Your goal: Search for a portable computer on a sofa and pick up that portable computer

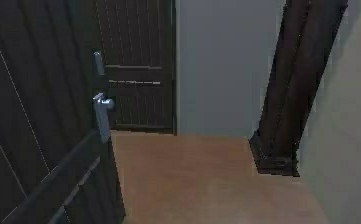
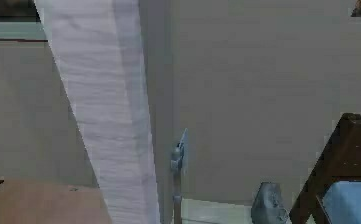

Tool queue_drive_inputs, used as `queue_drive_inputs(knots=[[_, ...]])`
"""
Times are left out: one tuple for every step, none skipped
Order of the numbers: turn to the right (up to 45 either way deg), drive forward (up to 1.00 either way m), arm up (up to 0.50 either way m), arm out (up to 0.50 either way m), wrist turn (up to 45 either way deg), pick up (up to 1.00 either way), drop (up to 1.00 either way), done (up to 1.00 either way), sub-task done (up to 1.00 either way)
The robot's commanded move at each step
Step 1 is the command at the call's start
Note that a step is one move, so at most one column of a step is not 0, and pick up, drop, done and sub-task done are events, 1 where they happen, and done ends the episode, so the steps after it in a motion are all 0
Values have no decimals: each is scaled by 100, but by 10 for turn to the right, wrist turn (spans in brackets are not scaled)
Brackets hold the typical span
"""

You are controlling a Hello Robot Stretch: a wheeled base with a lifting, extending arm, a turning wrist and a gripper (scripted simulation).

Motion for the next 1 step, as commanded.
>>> queue_drive_inputs(knots=[[0, 100, 0, 0, 0, 0, 0, 0, 0]])
